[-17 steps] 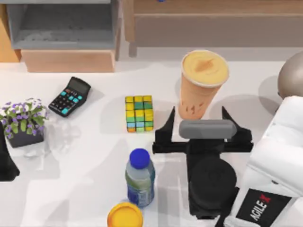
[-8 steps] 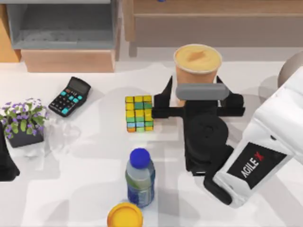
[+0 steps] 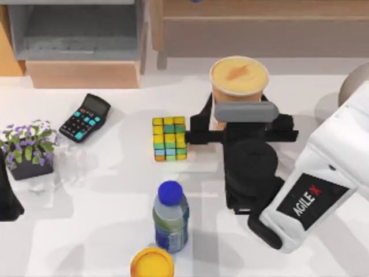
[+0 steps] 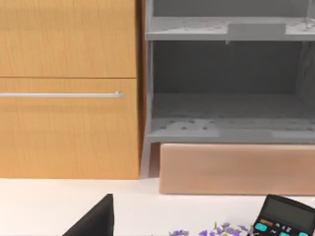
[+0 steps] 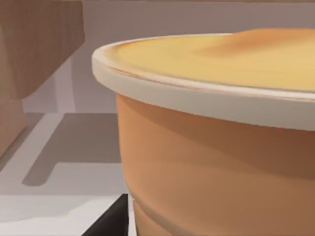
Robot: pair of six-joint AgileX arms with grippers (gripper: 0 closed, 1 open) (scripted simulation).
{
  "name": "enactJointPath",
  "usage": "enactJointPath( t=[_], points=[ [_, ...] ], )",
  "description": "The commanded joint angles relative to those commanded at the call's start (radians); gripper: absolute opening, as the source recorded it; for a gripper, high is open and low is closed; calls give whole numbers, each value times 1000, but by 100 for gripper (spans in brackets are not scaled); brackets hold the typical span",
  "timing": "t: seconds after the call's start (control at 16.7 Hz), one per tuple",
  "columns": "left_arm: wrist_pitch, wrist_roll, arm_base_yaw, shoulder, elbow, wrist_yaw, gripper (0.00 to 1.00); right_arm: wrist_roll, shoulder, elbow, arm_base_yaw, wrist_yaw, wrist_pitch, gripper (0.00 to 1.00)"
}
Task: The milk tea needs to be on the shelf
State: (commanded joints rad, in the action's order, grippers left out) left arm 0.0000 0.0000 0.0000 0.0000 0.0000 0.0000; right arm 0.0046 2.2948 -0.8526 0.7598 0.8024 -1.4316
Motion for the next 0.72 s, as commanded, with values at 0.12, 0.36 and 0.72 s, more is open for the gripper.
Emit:
enactJointPath(
  t=[0.12, 0.36, 0.72],
  points=[
    [0, 0, 0, 0, 0, 0, 100, 0, 0, 0, 0, 0, 0, 55],
    [0, 0, 0, 0, 0, 0, 100, 0, 0, 0, 0, 0, 0, 25],
    [0, 0, 0, 0, 0, 0, 100, 0, 0, 0, 0, 0, 0, 0]
  ],
)
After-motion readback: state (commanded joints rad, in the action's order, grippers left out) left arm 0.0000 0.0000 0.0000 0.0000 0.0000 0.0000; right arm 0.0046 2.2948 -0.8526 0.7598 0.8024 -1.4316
